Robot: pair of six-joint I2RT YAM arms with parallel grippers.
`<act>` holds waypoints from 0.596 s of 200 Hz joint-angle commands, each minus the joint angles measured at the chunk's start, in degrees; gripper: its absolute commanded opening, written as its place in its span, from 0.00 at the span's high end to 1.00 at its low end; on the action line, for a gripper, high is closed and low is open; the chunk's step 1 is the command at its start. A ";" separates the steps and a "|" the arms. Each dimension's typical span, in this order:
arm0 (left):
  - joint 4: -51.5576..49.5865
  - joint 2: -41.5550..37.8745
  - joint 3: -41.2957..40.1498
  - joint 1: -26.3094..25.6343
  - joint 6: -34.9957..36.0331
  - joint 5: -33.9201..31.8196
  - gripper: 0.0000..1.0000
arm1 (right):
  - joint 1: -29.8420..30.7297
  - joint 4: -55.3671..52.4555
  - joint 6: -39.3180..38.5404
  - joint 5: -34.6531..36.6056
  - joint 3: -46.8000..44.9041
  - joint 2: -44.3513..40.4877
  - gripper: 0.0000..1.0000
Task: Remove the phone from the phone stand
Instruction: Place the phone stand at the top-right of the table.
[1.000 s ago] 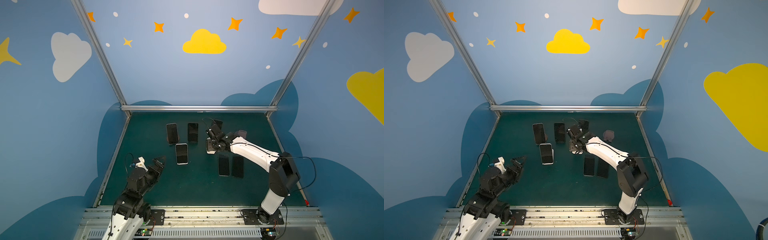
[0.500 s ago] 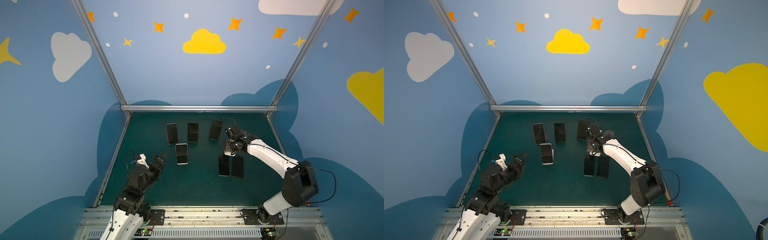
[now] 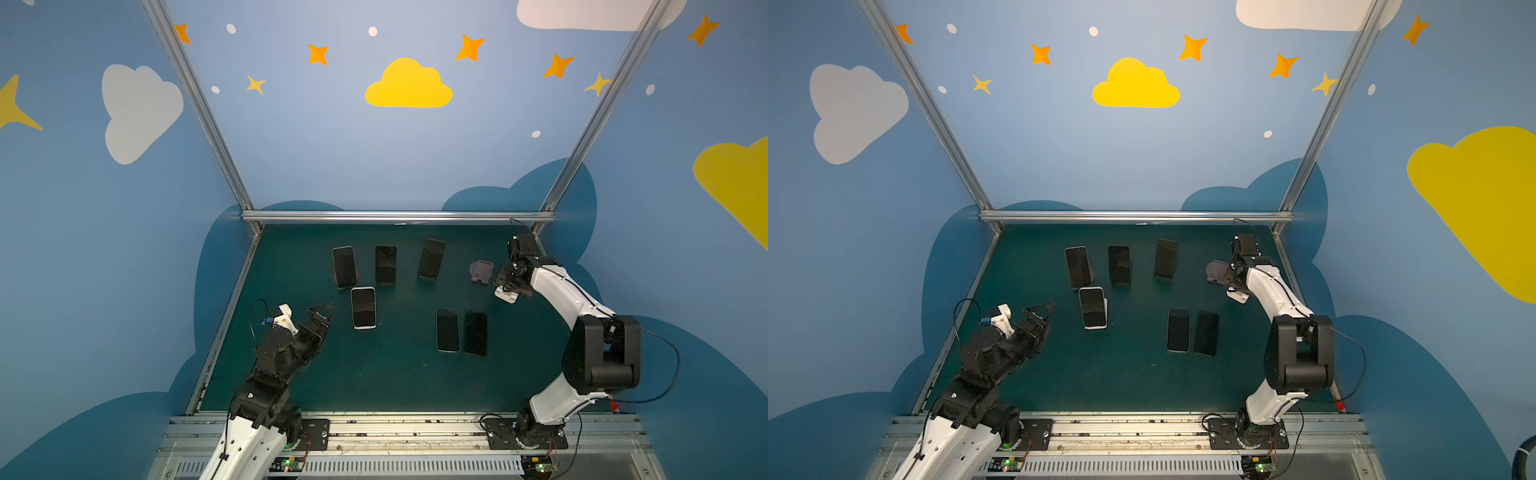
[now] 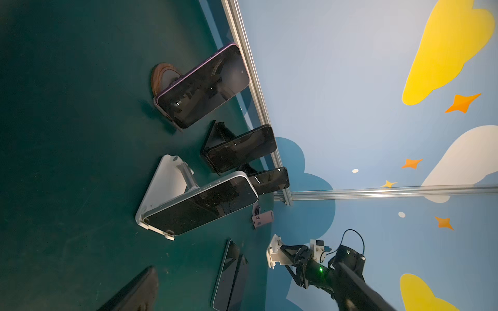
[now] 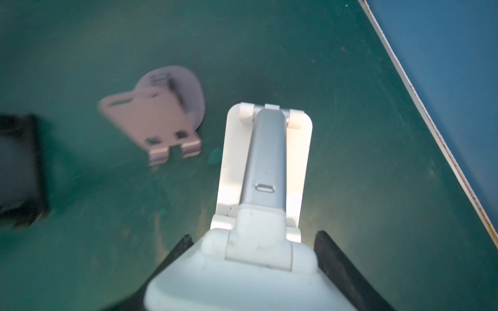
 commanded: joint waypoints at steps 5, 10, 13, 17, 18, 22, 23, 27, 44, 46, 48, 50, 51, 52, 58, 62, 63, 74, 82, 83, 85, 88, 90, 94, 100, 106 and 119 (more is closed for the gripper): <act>1.65 0.54 1.34 0.02 1.30 -0.18 0.00 | -3.42 -0.17 -0.98 -3.03 7.08 6.54 0.37; 1.75 0.70 1.16 0.02 1.18 -0.32 0.00 | -3.67 0.12 -1.89 -3.22 8.03 7.73 0.37; 1.75 0.81 1.14 0.03 1.07 -0.45 0.00 | -3.72 0.34 -2.40 -3.23 8.53 8.37 0.37; 1.92 0.85 1.02 0.06 1.07 -0.51 0.00 | -4.02 0.49 -3.06 -3.20 9.22 9.27 0.37; 1.92 0.87 1.03 0.03 1.05 -0.51 0.00 | -4.01 0.56 -3.21 -3.16 9.38 9.45 0.37; 2.09 0.94 0.92 0.01 1.04 -0.47 0.00 | -4.21 0.78 -3.95 -3.02 9.89 10.20 0.37; 2.19 0.96 0.94 0.05 1.04 -0.49 0.00 | -4.23 0.93 -4.13 -2.93 10.06 10.44 0.37; 2.33 1.05 0.82 0.05 1.04 -0.52 0.00 | -4.50 1.02 -4.76 -2.70 10.59 11.20 0.37; 2.94 1.48 0.85 0.01 1.13 -1.10 0.00 | -5.99 1.27 -6.10 -4.24 12.60 13.82 0.37; 3.04 1.53 0.98 0.01 1.20 -1.18 0.00 | -6.18 1.32 -6.15 -4.71 12.74 14.07 0.37; 3.04 1.65 1.07 0.01 1.32 -1.25 0.00 | -6.41 1.42 -6.22 -5.16 12.89 14.27 0.37; 3.09 1.68 1.12 0.08 1.35 -1.29 0.00 | -6.60 1.45 -6.29 -5.56 13.12 14.50 0.37; 3.08 1.77 1.22 0.04 1.42 -1.30 0.00 | -6.66 1.44 -6.31 -5.65 13.22 14.61 0.37; 3.12 1.86 1.26 0.07 1.45 -1.34 0.00 | -6.77 1.43 -6.37 -5.96 13.36 14.79 0.37; 3.31 2.27 1.60 0.03 1.86 -1.43 0.00 | -7.42 1.51 -6.59 -7.60 14.01 15.61 0.37; 3.33 2.57 1.94 0.08 2.12 -1.47 0.00 | -7.80 1.69 -6.95 -8.95 14.38 16.21 0.37; 3.38 2.66 2.02 0.04 2.20 -1.48 0.00 | -7.88 1.69 -6.99 -9.28 14.46 16.34 0.37; 3.70 3.49 2.77 0.05 2.90 -1.57 0.00 | -8.17 1.65 -7.94 -11.74 15.82 17.76 0.36; 4.19 4.22 3.24 0.01 3.14 -1.57 0.00 | -8.13 1.03 -8.31 -12.11 16.90 18.76 0.36; 4.25 4.36 3.29 0.01 3.19 -1.57 0.00 | -8.08 0.96 -8.38 -12.18 17.04 18.80 0.36; 4.33 4.55 3.32 0.03 3.23 -1.59 0.00 | -8.11 0.85 -8.47 -12.28 17.30 19.08 0.35; 4.38 4.87 3.49 0.01 3.24 -1.57 0.00 | -8.08 0.74 -8.53 -12.40 17.68 19.45 0.35; 4.50 5.06 3.61 0.01 3.24 -1.52 0.00 | -8.07 0.62 -8.53 -12.53 17.90 19.70 0.35; 4.64 5.42 3.85 0.05 3.28 -1.41 0.00 | -8.16 0.54 -8.70 -12.94 18.27 20.12 0.34; 4.94 5.99 4.01 0.00 3.33 -1.23 0.00 | -8.13 0.25 -9.01 -13.23 18.81 20.76 0.33; 5.22 6.48 4.21 0.05 3.28 -1.05 0.00 | -8.19 -0.68 -9.15 -13.66 19.82 21.39 0.32; 5.47 7.41 4.65 0.01 3.15 -0.73 0.00 | -8.17 -2.02 -9.93 -15.01 21.34 22.48 0.25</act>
